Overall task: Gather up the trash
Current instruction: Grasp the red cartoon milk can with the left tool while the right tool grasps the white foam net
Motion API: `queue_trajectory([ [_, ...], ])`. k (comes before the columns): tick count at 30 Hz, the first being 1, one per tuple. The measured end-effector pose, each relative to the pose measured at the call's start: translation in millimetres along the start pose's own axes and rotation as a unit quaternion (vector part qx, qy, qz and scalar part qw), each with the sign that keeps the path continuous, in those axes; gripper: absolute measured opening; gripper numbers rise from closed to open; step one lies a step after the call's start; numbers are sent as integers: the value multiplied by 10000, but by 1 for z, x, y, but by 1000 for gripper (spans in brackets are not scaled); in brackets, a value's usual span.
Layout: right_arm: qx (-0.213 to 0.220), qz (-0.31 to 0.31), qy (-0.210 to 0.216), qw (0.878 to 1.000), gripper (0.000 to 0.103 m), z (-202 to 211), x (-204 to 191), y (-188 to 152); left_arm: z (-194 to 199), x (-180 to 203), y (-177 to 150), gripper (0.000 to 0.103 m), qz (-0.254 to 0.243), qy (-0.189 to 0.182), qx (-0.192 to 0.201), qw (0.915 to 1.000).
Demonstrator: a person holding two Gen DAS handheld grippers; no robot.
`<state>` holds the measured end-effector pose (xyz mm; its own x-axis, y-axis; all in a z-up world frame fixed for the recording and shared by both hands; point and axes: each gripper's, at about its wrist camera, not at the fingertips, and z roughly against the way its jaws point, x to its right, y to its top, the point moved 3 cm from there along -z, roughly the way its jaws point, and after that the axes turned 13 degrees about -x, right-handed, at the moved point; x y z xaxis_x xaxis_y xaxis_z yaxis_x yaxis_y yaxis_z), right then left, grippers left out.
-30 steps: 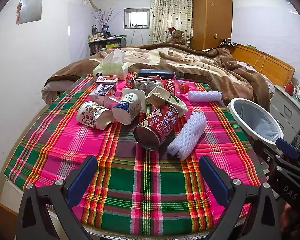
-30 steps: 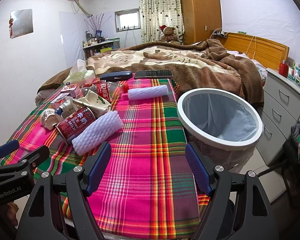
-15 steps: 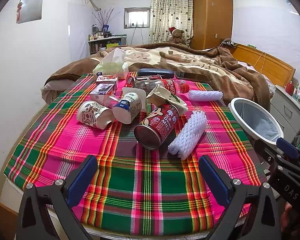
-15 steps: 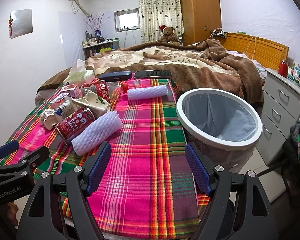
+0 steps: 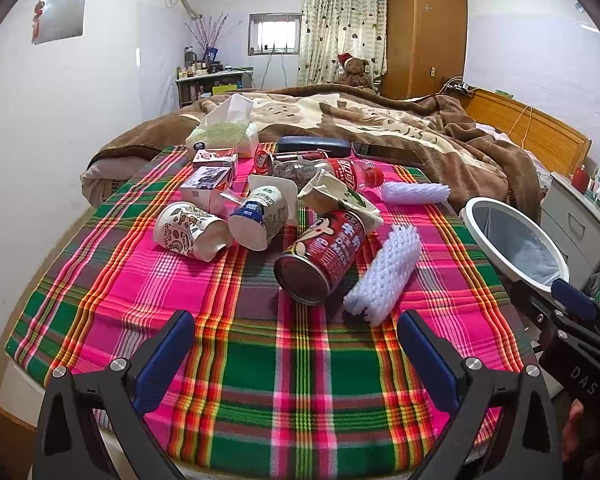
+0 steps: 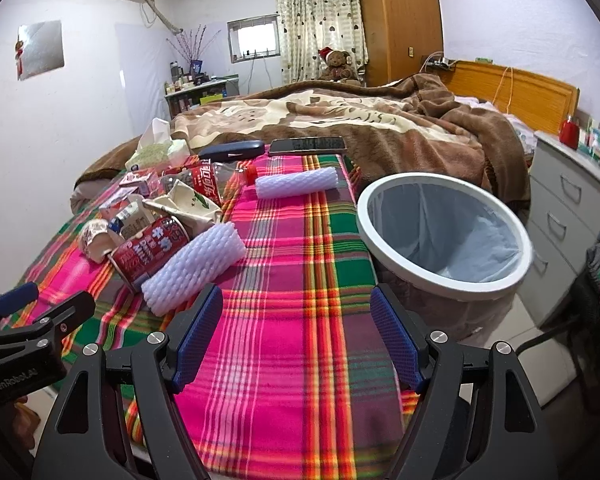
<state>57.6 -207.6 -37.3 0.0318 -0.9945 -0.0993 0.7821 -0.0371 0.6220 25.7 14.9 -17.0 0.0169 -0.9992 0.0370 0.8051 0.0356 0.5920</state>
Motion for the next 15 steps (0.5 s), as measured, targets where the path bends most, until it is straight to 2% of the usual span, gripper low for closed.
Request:
queue_trajectory([
  [9, -297, -51, 579, 9979, 78, -30, -20, 18, -16, -46, 20, 103, 253, -75, -77, 9996],
  [15, -600, -14, 919, 9940, 78, -46, -40, 23, -31, -65, 31, 103, 184, -193, -249, 9993],
])
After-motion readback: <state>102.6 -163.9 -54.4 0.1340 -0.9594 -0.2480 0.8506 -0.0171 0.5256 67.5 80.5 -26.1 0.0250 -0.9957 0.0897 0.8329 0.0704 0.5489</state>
